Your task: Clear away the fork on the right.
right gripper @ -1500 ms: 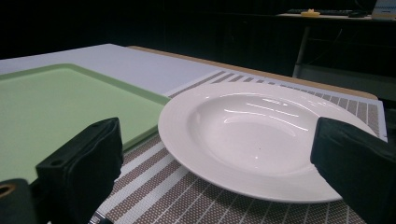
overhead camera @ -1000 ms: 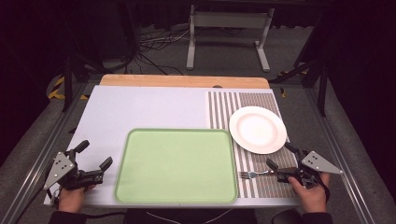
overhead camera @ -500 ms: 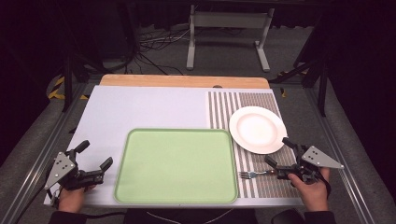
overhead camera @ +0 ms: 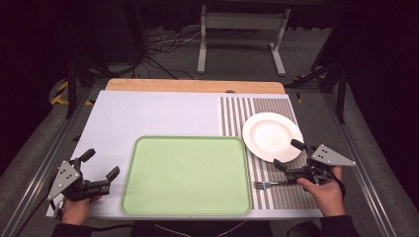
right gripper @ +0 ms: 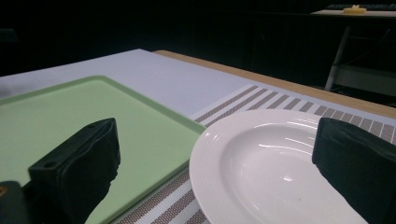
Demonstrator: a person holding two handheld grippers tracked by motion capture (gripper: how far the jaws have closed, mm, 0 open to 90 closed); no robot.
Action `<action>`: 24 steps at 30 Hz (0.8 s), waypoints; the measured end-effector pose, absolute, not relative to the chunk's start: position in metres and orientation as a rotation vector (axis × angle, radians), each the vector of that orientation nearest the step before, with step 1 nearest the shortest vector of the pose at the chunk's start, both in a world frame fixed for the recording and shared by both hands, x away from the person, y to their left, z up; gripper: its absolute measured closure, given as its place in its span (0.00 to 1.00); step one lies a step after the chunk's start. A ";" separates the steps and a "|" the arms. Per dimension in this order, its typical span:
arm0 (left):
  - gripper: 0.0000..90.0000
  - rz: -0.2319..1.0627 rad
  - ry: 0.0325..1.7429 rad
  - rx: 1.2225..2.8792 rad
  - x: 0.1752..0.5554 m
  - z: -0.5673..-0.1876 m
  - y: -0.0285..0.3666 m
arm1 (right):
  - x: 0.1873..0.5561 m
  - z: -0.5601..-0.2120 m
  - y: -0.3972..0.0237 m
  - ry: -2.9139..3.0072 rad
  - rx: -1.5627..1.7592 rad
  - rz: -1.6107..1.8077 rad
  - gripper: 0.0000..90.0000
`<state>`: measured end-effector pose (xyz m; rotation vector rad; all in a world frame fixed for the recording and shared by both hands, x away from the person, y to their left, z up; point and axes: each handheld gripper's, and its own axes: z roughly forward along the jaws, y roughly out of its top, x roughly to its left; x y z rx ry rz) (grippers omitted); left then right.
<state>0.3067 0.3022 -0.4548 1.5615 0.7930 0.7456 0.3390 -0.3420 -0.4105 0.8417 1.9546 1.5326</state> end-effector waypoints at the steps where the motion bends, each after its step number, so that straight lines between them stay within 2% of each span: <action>1: 0.00 0.745 0.793 1.563 0.307 -0.455 0.302 | 0.340 -0.409 -0.341 1.972 0.839 1.510 0.02; 14: 0.00 0.743 0.795 1.568 0.307 -0.455 0.302 | 0.351 -0.383 -0.333 2.204 0.756 1.308 0.06; 24: 0.00 0.741 0.793 1.570 0.307 -0.455 0.302 | 0.354 -0.373 -0.327 2.450 0.659 1.006 0.09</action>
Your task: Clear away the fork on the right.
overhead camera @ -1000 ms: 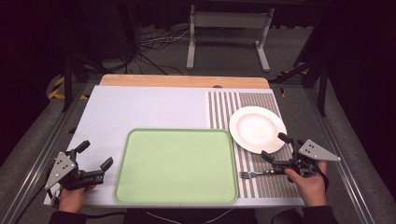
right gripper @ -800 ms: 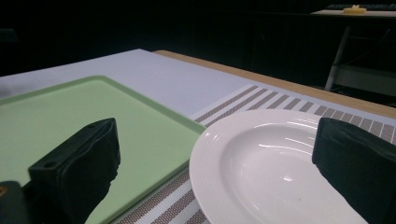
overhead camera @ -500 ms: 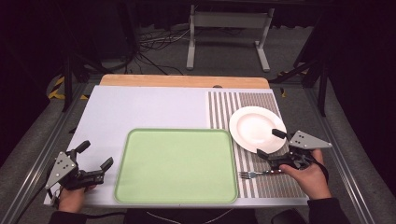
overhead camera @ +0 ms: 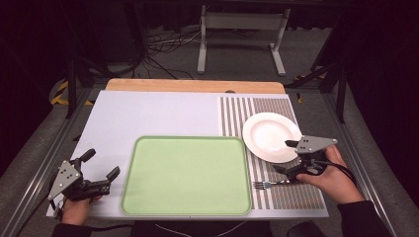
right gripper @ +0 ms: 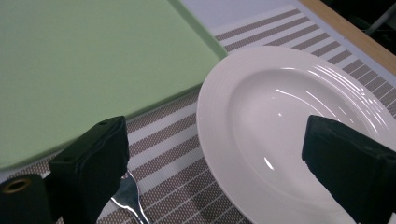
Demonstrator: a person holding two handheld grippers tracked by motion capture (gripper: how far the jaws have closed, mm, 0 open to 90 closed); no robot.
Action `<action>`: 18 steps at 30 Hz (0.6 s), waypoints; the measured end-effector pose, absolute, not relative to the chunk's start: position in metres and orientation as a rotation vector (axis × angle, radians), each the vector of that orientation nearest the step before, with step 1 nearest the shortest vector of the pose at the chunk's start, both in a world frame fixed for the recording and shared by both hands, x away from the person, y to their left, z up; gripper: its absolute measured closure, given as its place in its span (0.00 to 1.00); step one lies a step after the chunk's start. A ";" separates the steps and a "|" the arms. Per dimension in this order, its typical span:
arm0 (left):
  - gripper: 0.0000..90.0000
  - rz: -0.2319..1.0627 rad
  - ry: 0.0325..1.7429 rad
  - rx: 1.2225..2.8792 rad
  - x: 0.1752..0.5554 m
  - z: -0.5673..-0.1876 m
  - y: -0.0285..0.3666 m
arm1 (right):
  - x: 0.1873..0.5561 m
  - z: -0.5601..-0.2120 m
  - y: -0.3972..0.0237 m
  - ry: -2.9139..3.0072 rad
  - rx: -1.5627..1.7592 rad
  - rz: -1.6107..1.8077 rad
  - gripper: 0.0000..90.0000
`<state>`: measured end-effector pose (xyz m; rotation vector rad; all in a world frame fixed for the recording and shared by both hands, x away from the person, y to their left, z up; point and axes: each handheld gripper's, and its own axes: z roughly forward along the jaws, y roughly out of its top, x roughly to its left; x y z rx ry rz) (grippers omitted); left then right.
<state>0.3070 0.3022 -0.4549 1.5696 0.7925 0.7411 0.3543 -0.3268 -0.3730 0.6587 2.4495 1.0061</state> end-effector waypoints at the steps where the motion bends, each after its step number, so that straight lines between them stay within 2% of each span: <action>1: 0.00 0.742 0.792 1.571 0.307 -0.455 0.302 | 0.354 -0.373 -0.326 2.464 0.651 0.986 0.09; 18: 0.00 0.741 0.792 1.574 0.307 -0.455 0.302 | 0.364 -0.376 -0.312 2.712 0.508 0.660 0.13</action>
